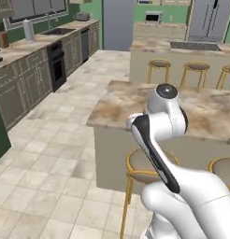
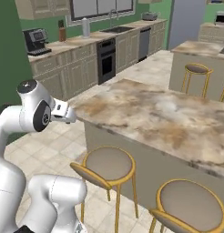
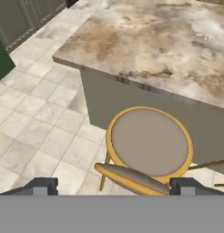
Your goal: Retrieve the tupperware and aluminum foil from the cabinet and place them on the dining counter near the plate with carrot and squash to prepare for storing leftovers.
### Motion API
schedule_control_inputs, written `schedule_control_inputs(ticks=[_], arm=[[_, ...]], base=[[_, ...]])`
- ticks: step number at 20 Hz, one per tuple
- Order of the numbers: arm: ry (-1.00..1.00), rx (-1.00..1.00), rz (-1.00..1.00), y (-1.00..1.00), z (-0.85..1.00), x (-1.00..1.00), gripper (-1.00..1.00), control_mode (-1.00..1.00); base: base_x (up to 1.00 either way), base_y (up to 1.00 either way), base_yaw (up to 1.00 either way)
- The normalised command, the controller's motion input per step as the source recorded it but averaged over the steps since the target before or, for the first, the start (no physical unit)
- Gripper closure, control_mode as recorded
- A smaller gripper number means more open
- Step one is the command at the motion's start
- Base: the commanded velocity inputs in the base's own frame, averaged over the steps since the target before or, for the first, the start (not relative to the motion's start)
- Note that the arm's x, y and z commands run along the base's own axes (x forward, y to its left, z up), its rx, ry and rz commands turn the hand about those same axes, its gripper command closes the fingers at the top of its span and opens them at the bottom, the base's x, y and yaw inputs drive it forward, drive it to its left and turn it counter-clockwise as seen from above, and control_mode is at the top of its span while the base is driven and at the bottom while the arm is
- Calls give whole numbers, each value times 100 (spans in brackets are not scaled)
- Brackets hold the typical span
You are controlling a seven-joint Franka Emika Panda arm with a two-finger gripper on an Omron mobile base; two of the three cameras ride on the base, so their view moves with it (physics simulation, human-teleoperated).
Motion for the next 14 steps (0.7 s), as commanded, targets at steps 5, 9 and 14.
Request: schedule_control_inputs(ticks=[5, 9, 14], arm=[[0, 0, 0, 0, 0, 0, -100, 100], [0, 0, 0, 0, 0, 0, -100, 100], [0, 0, 0, 0, 0, 0, -100, 100]], base=[[72, 100, 22], [98, 100, 12], [100, 100, 1]])
